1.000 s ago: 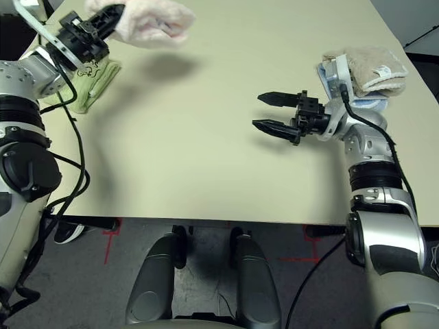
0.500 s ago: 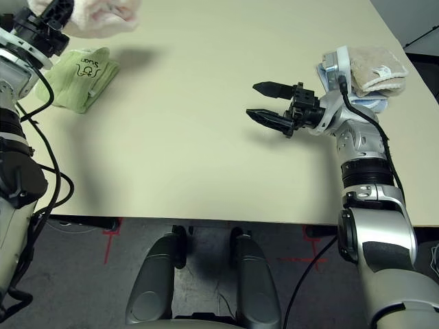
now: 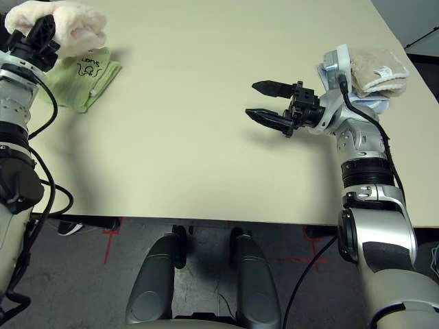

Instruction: Fold the towel and set it aside.

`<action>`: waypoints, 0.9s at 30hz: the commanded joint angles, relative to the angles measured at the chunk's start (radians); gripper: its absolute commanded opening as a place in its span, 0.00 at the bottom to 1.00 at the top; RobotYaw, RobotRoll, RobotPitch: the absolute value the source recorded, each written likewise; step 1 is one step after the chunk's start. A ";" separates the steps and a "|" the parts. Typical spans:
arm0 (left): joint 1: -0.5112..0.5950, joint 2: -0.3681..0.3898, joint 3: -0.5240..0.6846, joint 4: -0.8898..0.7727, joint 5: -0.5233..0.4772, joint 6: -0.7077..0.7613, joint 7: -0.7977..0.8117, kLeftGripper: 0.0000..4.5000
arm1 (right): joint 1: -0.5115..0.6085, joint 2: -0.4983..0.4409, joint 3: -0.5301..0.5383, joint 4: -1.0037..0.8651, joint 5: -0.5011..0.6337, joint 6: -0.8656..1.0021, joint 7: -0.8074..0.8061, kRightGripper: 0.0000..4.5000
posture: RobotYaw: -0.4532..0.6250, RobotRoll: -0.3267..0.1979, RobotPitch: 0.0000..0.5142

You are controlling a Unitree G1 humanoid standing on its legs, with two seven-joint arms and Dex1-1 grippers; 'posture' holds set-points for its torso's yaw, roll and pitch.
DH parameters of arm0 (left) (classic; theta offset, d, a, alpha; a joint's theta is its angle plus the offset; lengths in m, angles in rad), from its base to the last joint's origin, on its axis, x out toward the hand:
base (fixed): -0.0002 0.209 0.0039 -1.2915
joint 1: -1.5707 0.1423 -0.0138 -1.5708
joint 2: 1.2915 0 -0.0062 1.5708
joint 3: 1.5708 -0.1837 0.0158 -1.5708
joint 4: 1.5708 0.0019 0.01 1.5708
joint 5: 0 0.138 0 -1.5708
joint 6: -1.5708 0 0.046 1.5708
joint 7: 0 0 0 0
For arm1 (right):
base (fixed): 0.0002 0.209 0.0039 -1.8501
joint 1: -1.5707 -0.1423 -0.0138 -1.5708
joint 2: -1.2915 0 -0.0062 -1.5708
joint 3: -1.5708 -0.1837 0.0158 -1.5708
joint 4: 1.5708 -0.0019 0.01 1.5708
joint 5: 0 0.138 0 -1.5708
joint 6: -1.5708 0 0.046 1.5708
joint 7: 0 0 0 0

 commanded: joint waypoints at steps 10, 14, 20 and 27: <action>0.098 0.007 0.000 -0.002 0.002 0.067 0.042 0.02 | 0.023 -0.008 0.002 -0.023 0.001 0.001 0.008 1.00 | 0.46 0.62 0.47; 0.144 0.013 0.015 -0.042 -0.025 0.151 0.048 0.02 | 0.015 -0.004 0.005 -0.022 0.000 0.003 0.004 1.00 | 0.46 0.62 0.47; 0.250 0.020 0.034 -0.198 -0.067 0.322 0.099 0.02 | 0.021 -0.004 0.007 -0.023 0.001 0.001 0.007 1.00 | 0.47 0.62 0.48; 0.379 0.071 0.040 -0.450 -0.090 0.583 0.219 0.24 | 0.022 -0.002 0.012 -0.021 -0.002 0.000 0.006 1.00 | 0.48 0.62 0.48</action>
